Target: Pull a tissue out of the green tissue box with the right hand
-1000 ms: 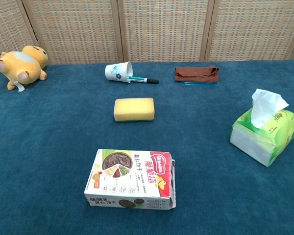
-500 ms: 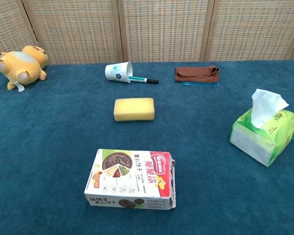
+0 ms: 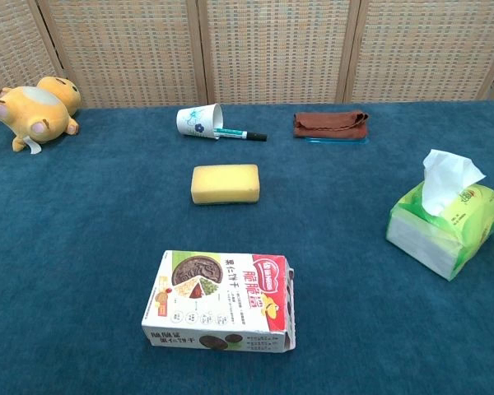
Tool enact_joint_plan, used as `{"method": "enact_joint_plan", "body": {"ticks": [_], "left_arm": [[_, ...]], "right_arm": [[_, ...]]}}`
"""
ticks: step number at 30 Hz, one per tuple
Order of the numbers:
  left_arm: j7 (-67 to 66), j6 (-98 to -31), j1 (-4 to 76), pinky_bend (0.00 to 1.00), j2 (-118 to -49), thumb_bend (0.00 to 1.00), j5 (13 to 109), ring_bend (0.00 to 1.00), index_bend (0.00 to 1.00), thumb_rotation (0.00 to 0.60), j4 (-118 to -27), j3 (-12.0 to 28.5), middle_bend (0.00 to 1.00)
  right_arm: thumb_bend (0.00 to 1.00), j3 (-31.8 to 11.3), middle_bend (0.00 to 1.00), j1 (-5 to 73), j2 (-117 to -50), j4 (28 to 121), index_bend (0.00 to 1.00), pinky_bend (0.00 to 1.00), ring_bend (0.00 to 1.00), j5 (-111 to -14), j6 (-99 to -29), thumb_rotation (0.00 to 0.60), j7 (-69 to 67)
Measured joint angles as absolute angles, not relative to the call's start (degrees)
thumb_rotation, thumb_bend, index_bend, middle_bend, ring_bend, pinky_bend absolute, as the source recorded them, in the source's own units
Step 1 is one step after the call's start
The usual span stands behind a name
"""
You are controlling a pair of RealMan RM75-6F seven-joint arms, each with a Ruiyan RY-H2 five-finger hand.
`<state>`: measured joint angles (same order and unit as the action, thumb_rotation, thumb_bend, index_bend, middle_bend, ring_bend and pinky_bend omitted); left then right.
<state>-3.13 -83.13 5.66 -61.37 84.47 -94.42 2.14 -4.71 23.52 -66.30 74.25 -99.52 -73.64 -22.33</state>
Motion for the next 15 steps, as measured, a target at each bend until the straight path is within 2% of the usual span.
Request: {"method": "enact_joint_plan", "body": {"ticks": [5, 11, 15], "left_arm": [[-2.16, -82.35, 5.90, 0.00, -60.98, 0.00, 83.61, 0.00, 0.00, 0.600, -94.54, 2.40, 0.00], [-1.61, -81.04, 6.48, 0.00, -60.53, 0.00, 82.54, 0.00, 0.00, 0.600, -94.65, 2.78, 0.00], [-1.31, -80.41, 6.76, 0.00, -60.38, 0.00, 81.89, 0.00, 0.00, 0.600, -94.59, 2.98, 0.00]], "right_arm": [[0.08, -3.99, 0.09, 29.40, -65.72, 74.89, 0.10, 0.18, 0.05, -100.90, -66.89, 0.600, -22.87], [0.24, -4.12, 0.18, 33.66, -66.43, 76.96, 0.16, 0.25, 0.14, -100.34, -60.67, 0.600, -18.32], [0.36, -4.57, 0.27, 35.87, -67.74, 78.04, 0.24, 0.33, 0.23, -98.16, -56.37, 0.600, -13.34]]}}
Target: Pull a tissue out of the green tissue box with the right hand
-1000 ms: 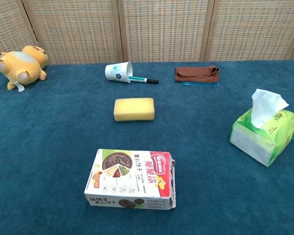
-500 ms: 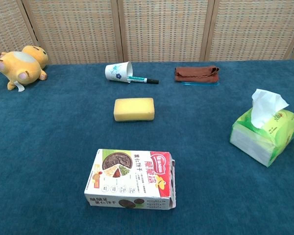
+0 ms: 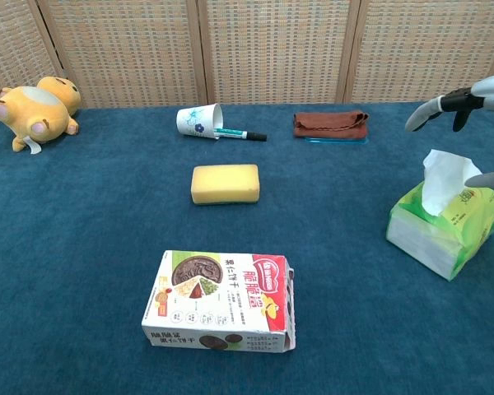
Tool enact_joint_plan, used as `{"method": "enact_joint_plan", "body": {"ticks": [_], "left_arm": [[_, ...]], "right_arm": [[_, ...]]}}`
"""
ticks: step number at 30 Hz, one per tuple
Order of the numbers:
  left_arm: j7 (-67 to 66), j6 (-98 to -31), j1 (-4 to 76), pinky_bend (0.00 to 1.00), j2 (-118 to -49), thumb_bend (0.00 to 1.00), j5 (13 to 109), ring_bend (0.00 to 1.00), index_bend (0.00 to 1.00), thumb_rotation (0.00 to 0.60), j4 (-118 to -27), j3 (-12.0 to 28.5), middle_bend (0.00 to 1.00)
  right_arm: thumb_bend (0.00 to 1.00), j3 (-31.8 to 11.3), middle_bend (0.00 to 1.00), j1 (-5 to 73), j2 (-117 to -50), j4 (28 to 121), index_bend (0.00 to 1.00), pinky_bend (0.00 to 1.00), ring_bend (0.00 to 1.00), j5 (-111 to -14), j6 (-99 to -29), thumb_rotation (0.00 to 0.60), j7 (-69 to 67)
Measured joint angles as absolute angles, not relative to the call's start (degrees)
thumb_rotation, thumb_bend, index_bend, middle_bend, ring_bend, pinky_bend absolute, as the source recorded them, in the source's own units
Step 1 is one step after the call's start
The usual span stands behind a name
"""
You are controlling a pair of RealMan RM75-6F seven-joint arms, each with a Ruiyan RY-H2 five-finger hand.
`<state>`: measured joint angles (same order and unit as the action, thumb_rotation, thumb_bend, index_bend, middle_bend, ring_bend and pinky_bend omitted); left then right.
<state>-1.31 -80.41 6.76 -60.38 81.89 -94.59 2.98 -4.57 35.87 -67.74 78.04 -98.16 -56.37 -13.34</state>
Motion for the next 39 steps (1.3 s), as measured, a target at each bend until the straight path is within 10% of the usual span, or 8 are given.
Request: {"method": "enact_joint_plan", "body": {"ticks": [12, 24, 39], "left_arm": [[-0.41, -79.74, 7.06, 0.00, -60.05, 0.00, 81.28, 0.00, 0.00, 0.600, -94.39, 3.17, 0.00], [0.20, -79.29, 7.29, 0.00, -59.70, 0.00, 81.04, 0.00, 0.00, 0.600, -94.52, 3.22, 0.00], [2.01, -78.39, 7.79, 0.00, -59.30, 0.00, 79.70, 0.00, 0.00, 0.600, -93.90, 3.96, 0.00]], "right_arm": [[0.62, -5.01, 0.67, 37.96, -72.82, 75.43, 0.66, 0.58, 0.59, -94.77, -55.34, 0.600, -8.93], [0.62, -6.07, 0.69, 38.21, -72.72, 75.52, 0.67, 0.61, 0.60, -95.64, -61.65, 0.600, -11.20], [0.62, -18.39, 0.69, 47.41, -70.33, 82.86, 0.67, 0.61, 0.60, -84.92, -57.69, 0.600, -1.36]]}}
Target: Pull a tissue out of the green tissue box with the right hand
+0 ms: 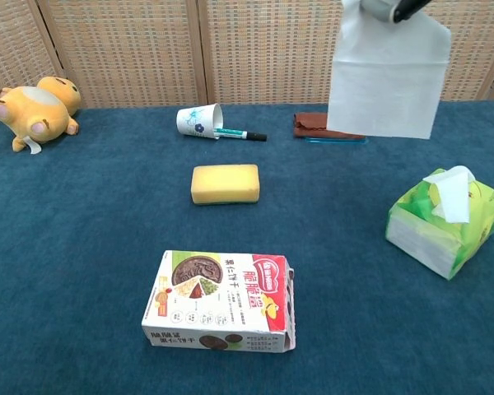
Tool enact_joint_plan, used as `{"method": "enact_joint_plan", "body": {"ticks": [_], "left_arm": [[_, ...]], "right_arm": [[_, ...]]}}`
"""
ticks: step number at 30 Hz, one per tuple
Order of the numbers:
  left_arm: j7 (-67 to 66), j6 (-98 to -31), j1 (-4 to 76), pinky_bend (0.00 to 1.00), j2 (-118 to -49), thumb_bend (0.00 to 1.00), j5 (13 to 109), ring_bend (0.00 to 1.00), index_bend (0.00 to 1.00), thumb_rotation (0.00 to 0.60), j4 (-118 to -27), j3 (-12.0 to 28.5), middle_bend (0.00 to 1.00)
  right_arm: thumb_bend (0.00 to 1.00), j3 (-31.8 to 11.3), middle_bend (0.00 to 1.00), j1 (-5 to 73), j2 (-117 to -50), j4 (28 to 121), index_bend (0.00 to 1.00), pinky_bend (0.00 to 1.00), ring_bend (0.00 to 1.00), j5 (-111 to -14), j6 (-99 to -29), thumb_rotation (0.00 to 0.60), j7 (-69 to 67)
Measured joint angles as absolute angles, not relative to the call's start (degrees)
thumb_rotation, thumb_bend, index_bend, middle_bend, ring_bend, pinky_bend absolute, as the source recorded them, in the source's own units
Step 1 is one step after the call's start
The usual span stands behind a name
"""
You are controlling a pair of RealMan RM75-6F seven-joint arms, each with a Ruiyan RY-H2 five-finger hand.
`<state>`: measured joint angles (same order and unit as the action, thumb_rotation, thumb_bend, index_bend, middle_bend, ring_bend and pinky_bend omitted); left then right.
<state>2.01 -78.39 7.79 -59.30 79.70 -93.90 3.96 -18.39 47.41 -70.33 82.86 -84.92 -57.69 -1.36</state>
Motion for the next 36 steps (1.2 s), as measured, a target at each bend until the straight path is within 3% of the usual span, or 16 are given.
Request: {"method": "enact_joint_plan", "body": {"ticks": [6, 14, 15, 16, 17, 18, 19, 21, 26, 36], "left_arm": [[2.80, -76.75, 8.40, 0.00, -59.01, 0.00, 78.57, 0.00, 0.00, 0.600, -93.66, 4.27, 0.00], [4.41, -74.86, 9.20, 0.00, -58.54, 0.00, 77.26, 0.00, 0.00, 0.600, -93.06, 4.69, 0.00], [4.56, -74.60, 9.29, 0.00, -58.50, 0.00, 77.11, 0.00, 0.00, 0.600, -92.97, 4.72, 0.00], [4.68, -74.33, 9.39, 0.00, -58.47, 0.00, 76.99, 0.00, 0.00, 0.600, -92.88, 4.74, 0.00], [4.82, -73.96, 9.54, 0.00, -58.43, 0.00, 76.85, 0.00, 0.00, 0.600, -92.78, 4.76, 0.00], [5.00, -73.78, 9.65, 0.00, -58.42, 0.00, 76.80, 0.00, 0.00, 0.600, -92.72, 4.79, 0.00], [5.23, -73.72, 9.73, 0.00, -58.42, 0.00, 76.83, 0.00, 0.00, 0.600, -92.66, 4.82, 0.00], [5.83, -73.74, 9.86, 0.00, -58.46, 0.00, 77.00, 0.00, 0.00, 0.600, -92.46, 4.90, 0.00], [6.02, -73.69, 9.95, 0.00, -58.45, 0.00, 76.99, 0.00, 0.00, 0.600, -92.29, 4.88, 0.00], [6.03, -74.39, 9.71, 0.00, -58.33, 0.00, 77.91, 0.00, 0.00, 0.600, -92.56, 4.46, 0.00]], "right_arm": [[0.62, -19.96, 0.69, 52.48, -78.91, 77.56, 0.67, 0.61, 0.60, -79.39, -54.02, 0.600, 7.63], [0.62, -19.19, 0.67, 58.23, -95.04, 62.97, 0.67, 0.61, 0.60, -70.72, -49.43, 0.600, 15.98], [0.52, -18.71, 0.59, 58.60, -96.54, 61.58, 0.59, 0.58, 0.55, -70.22, -48.80, 0.600, 16.36], [0.33, -17.96, 0.41, 58.99, -98.28, 60.24, 0.41, 0.47, 0.40, -69.62, -47.86, 0.600, 16.67], [0.21, -17.41, 0.27, 59.20, -99.22, 59.64, 0.28, 0.38, 0.28, -69.24, -47.08, 0.600, 16.79], [0.05, -16.92, 0.10, 59.35, -99.75, 59.33, 0.09, 0.23, 0.11, -68.92, -46.23, 0.600, 16.90], [0.00, -16.42, 0.01, 59.51, -99.94, 59.33, 0.00, 0.14, 0.01, -68.44, -44.85, 0.600, 17.10], [0.00, -15.85, 0.00, 59.77, -99.51, 60.04, 0.00, 0.08, 0.00, -67.21, -42.18, 0.600, 17.60], [0.00, -15.70, 0.00, 60.09, -95.95, 67.15, 0.00, 0.06, 0.00, -62.18, -37.29, 0.600, 19.11], [0.00, -15.11, 0.00, 55.18, -81.60, 89.45, 0.00, 0.05, 0.00, -65.13, -47.50, 0.600, 21.27]]}}
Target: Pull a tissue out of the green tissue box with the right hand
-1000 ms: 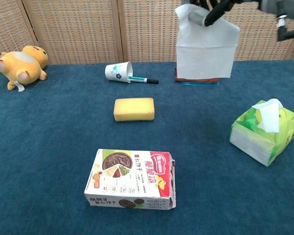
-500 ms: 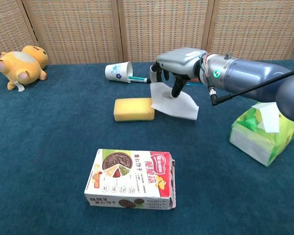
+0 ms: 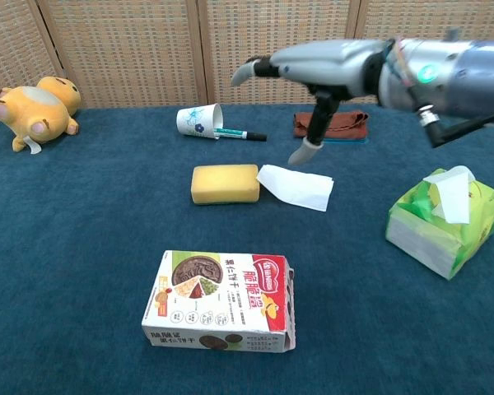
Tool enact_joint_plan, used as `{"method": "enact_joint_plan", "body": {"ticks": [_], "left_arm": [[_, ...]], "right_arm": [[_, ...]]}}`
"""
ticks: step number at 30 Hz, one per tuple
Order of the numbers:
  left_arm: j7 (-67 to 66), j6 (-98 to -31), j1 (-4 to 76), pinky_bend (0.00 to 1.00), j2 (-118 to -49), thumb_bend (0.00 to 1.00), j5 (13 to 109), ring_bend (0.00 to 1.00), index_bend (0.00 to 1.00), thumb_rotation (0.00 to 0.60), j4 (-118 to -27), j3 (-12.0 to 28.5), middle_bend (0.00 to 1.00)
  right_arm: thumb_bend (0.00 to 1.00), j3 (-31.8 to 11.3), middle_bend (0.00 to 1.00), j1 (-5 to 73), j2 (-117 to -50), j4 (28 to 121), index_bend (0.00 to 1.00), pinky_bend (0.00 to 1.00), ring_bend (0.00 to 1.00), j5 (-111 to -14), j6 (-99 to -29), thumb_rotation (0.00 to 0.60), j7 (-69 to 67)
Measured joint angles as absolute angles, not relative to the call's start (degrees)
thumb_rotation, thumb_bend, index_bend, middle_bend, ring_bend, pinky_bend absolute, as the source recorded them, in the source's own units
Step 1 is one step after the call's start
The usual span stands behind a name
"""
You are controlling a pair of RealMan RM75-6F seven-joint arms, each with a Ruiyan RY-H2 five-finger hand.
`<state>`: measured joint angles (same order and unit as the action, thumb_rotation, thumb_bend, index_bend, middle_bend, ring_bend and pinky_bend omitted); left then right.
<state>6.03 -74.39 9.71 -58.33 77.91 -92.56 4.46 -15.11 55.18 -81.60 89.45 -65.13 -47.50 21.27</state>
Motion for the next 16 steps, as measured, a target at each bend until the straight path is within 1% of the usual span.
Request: {"method": "enact_joint_plan", "body": {"ticks": [1, 4, 7, 9, 11, 16], "left_arm": [[6.12, -74.62, 9.64, 0.00, -58.36, 0.00, 78.12, 0.00, 0.00, 0.600, -92.52, 4.41, 0.00], [6.40, -75.48, 9.40, 0.00, -58.48, 0.00, 78.89, 0.00, 0.00, 0.600, -92.39, 4.29, 0.00], [6.83, -76.59, 9.17, 0.00, -58.66, 0.00, 80.14, 0.00, 0.00, 0.600, -92.15, 4.16, 0.00], [7.48, -77.76, 8.98, 0.00, -58.91, 0.00, 81.48, 0.00, 0.00, 0.600, -91.66, 4.07, 0.00], [8.19, -79.11, 8.69, 0.00, -59.26, 0.00, 82.71, 0.00, 0.00, 0.600, -90.99, 3.95, 0.00], [8.17, -80.93, 8.09, 0.00, -59.93, 0.00, 84.29, 0.00, 0.00, 0.600, -90.36, 3.54, 0.00]], "right_arm": [[0.00, -14.57, 0.00, 53.50, -79.06, 92.04, 0.00, 0.05, 0.00, -66.87, -49.91, 0.600, 21.17], [0.00, -12.82, 0.00, 48.70, -73.07, 95.64, 0.00, 0.05, 0.00, -72.17, -56.50, 0.600, 20.26], [0.00, -10.07, 0.00, 43.13, -68.41, 95.65, 0.00, 0.05, 0.00, -78.24, -63.95, 0.600, 17.49], [0.00, -8.33, 0.00, 39.97, -67.04, 93.94, 0.00, 0.05, 0.00, -82.05, -68.42, 0.600, 14.23], [0.00, -6.49, 0.00, 36.38, -66.35, 90.18, 0.00, 0.05, 0.00, -84.89, -72.96, 0.600, 9.36], [0.00, -2.14, 0.00, 25.03, -66.49, 79.95, 0.00, 0.05, 0.00, -84.60, -79.08, 0.600, -3.13]]}}
